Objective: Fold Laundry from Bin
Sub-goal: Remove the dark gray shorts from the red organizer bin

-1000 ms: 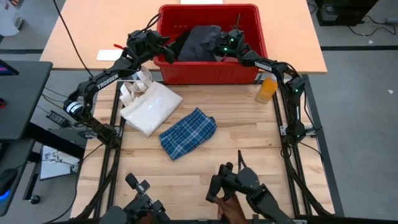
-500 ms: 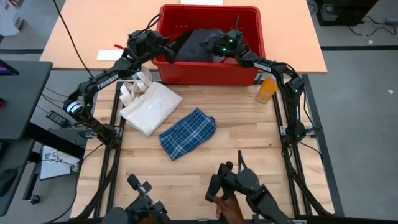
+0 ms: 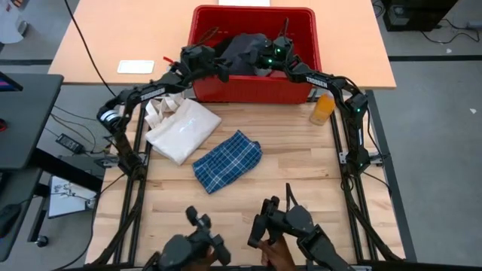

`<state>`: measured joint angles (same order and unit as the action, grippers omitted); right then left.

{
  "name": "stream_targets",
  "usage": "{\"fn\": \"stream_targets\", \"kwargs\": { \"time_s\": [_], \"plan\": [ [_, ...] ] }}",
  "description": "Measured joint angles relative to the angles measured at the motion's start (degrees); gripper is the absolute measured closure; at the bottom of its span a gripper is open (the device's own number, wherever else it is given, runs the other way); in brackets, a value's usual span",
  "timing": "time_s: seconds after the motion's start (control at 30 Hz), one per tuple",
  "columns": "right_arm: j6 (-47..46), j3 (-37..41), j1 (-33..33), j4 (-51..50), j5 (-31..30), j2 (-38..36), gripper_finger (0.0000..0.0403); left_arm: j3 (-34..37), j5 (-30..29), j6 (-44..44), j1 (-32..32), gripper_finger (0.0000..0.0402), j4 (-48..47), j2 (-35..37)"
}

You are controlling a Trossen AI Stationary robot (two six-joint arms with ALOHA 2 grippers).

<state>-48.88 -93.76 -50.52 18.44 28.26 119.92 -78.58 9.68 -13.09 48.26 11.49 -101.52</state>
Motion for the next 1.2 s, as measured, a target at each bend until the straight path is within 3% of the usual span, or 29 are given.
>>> {"fn": "stream_targets", "kwargs": {
  "time_s": [0.17, 0.4, 0.83, 1.03, 1.2],
  "plan": [
    [-0.16, 0.0, 0.18, 0.38, 0.35, 0.0, 0.0029, -10.71, 2.15, -0.01, 0.12, 0.0221, -6.8, -6.16],
    [-3.34, 0.0, -0.14, 2.87, -0.19, 0.0, 0.0029, -24.07, 5.91, 10.11, 0.12, 0.0221, -23.37, -13.56],
    [-6.53, 0.0, -0.23, 4.7, -1.38, 0.0, 0.0029, -24.55, 8.26, 16.74, -0.29, 0.0213, -21.3, -14.79],
    [-6.45, 0.0, -0.17, 4.62, -1.42, 0.0, 0.0029, -24.58, 7.91, 11.32, -1.01, 0.0162, -19.97, -15.63],
    [-6.51, -0.02, -0.96, 4.39, -1.32, 0.0, 0.003, -24.53, 3.18, 11.01, -1.54, 0.0104, -18.34, -16.05]
  ]
}}
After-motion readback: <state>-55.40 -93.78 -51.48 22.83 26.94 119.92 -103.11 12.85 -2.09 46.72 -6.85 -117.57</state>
